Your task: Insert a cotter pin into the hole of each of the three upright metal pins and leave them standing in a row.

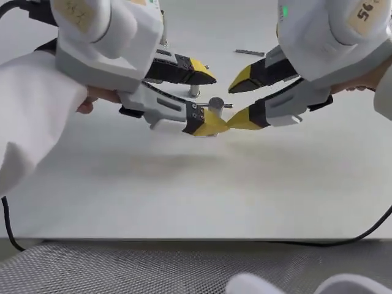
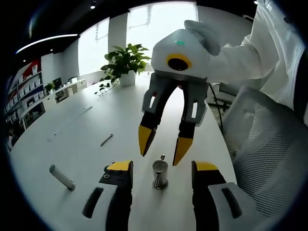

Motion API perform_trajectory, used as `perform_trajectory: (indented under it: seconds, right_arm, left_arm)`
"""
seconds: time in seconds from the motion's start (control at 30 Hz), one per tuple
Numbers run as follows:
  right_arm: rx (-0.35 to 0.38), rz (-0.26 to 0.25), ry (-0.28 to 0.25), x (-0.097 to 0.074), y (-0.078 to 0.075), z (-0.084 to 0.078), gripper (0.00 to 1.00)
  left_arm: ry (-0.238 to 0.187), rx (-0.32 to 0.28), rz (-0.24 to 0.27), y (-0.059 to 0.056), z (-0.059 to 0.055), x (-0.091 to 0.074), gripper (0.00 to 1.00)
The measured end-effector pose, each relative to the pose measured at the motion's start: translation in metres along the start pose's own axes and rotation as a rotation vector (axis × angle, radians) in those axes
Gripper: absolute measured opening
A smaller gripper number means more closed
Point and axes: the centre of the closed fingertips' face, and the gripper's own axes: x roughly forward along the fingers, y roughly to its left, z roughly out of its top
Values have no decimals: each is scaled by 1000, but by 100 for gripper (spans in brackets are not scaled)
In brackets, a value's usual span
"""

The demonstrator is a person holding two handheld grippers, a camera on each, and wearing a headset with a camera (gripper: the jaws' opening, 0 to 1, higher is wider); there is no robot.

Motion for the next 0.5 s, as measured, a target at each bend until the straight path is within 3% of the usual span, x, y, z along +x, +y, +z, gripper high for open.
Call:
perform_trajectory:
  seconds: [0.1,0.2,0.3,0.43,0.5]
  right_arm:
    - [57,-2,-45,-4,1,4,29]
    - [100,3,-81,-6,5,10,30]
    - [125,7,-99,-4,7,10,30]
    - [151,13,-113,1,10,11,31]
    - [166,19,-123,3,12,13,31]
  left_arm:
    - [-45,-37,-15,-2,-1,-9,63]
    - [-61,-65,-7,-1,-7,-18,78]
    - [-53,-103,11,-1,-16,-26,90]
    - [-25,-165,13,-4,-37,-35,97]
    - [-13,-169,33,-3,-44,-40,99]
